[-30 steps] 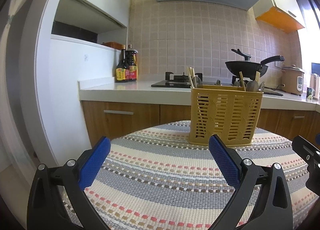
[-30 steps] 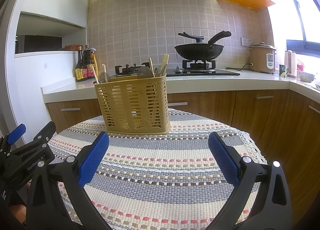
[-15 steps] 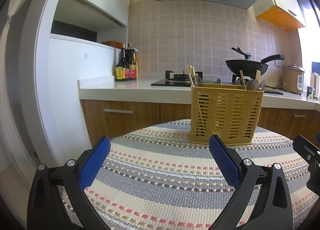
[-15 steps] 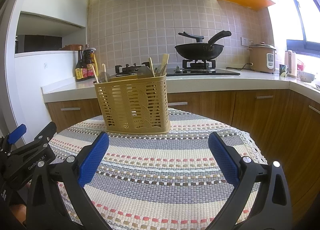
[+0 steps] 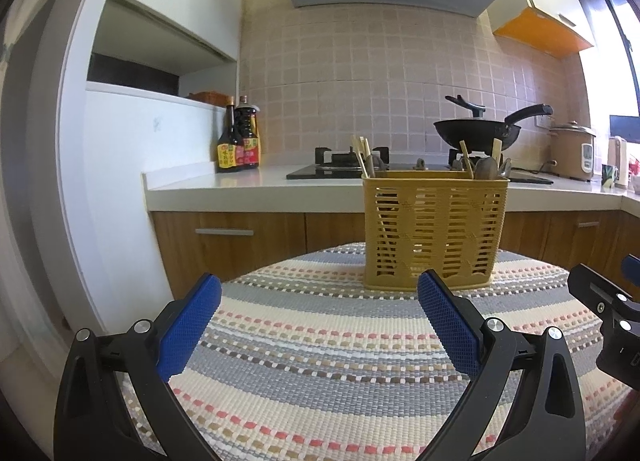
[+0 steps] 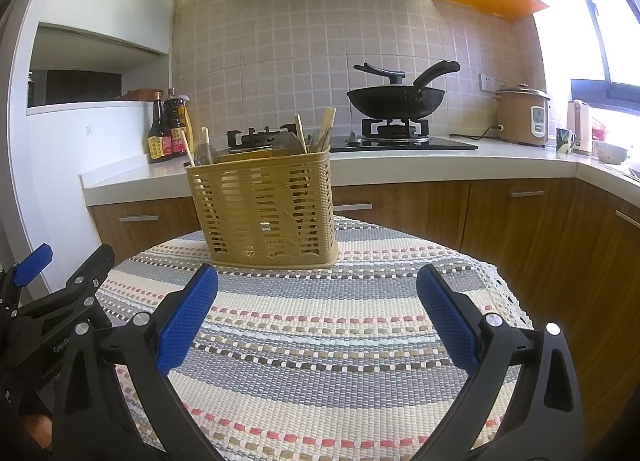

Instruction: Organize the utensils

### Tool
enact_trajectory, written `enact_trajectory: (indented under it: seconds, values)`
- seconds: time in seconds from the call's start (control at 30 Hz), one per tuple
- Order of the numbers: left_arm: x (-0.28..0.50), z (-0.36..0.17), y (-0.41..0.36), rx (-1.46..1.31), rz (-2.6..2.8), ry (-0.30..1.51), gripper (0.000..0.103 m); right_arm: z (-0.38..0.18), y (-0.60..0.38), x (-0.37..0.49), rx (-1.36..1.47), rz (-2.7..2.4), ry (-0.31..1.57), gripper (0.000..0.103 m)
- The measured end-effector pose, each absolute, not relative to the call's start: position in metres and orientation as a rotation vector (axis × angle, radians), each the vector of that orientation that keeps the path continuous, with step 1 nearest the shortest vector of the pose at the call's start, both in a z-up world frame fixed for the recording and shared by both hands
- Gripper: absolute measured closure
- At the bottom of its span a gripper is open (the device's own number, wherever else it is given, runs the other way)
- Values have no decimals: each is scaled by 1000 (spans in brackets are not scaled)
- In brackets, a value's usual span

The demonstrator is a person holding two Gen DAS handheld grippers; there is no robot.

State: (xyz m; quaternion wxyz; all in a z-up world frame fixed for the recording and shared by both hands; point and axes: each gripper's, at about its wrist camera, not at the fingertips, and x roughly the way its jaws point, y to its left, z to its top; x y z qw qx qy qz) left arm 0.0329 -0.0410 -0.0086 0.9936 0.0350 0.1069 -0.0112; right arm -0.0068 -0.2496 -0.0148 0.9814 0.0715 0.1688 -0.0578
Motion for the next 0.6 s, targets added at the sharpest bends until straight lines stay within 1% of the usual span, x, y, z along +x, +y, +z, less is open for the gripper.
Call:
enact_trajectory:
  seconds: [0.17, 0.6]
  values:
    - [37, -10, -39, 61, -25, 239, 8, -14, -250, -7, 142, -119, 340, 8]
    - [31, -10, -37, 52, -88, 224, 7, -13, -251, -8, 146, -119, 337, 8]
